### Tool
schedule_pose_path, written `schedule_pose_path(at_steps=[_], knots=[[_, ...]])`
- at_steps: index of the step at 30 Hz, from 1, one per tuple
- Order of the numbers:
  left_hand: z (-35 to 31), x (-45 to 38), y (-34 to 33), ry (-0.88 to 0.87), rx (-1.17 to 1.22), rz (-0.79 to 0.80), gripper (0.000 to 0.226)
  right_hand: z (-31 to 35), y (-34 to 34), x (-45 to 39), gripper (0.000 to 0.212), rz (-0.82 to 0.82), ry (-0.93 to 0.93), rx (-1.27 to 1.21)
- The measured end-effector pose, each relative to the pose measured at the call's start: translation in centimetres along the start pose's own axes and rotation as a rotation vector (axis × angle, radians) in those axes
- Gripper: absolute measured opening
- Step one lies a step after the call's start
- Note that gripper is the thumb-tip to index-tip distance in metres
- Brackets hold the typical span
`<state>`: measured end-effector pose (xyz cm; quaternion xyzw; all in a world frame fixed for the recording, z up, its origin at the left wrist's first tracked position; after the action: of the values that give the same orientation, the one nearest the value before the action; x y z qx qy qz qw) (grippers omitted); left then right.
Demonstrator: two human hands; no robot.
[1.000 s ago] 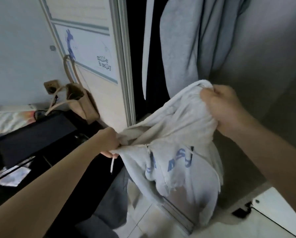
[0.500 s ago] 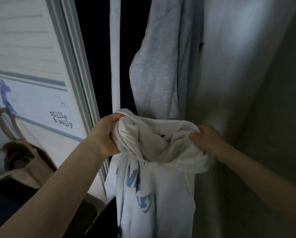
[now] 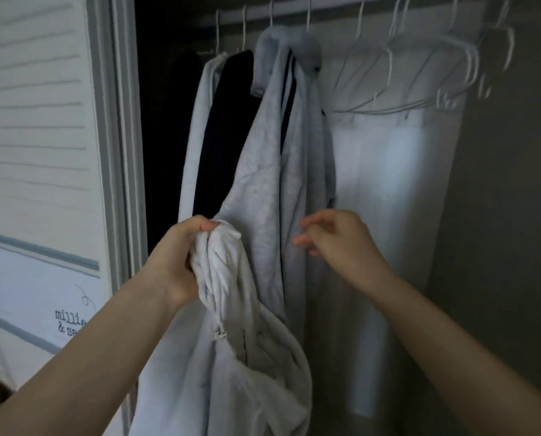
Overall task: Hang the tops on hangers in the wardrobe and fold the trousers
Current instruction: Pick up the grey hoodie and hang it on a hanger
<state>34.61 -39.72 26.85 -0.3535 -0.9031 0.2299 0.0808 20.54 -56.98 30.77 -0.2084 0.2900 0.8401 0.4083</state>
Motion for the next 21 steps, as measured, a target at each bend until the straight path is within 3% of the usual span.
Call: schedule_pose_path(at_steps=[8, 11, 14, 17, 18, 19, 21], knots=[[-7.3, -0.5, -3.9, -0.168, -0.123, 0.058, 0.009, 12.5, 3.4, -8.5, 0.019, -0.137, 0.313, 0.05], [-8.1, -0.7, -3.5, -0.208, -0.123, 0.095, 0.013, 16.1, 4.3, -12.0, 0.011, -0.253, 0.43, 0.263], [-8.0, -1.7, -2.6, -0.197, -0.131, 0.135, 0.032, 18.5, 6.0, -15.8, 0.021, -0.374, 0.509, 0.562], [-8.7, -2.4, -2.9, -0.196, -0.243, 0.077, 0.014, 19.2, 8.3, -19.5, 0.026, -0.501, 0.488, 0.821], [-8.9, -2.9, -2.9, -0.218, -0.276, 0.098, 0.021, 18.9, 8.9, -20.3, 0.03, -0.526, 0.454, 0.887], [-9.4, -2.6, -3.2, -0.248, -0.301, 0.072, 0.027, 18.4, 9.5, -21.3, 0.036, -0.537, 0.393, 0.939], [-9.9, -3.2, -4.1, -0.232, -0.263, 0.058, 0.008, 16.9, 10.4, -22.8, 0.046, -0.524, 0.211, 0.983]])
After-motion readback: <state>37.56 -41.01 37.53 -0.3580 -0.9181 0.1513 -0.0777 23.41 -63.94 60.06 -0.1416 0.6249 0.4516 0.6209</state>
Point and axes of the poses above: each hand's wrist, its own x-axis away from the middle knuckle, its own y-axis out of the back of the hand, z = x × y, the point moved 5 cm from there along -x, towards the middle knuckle, and after that the axes turned 3 degrees about -z, right-handed, at the moved point
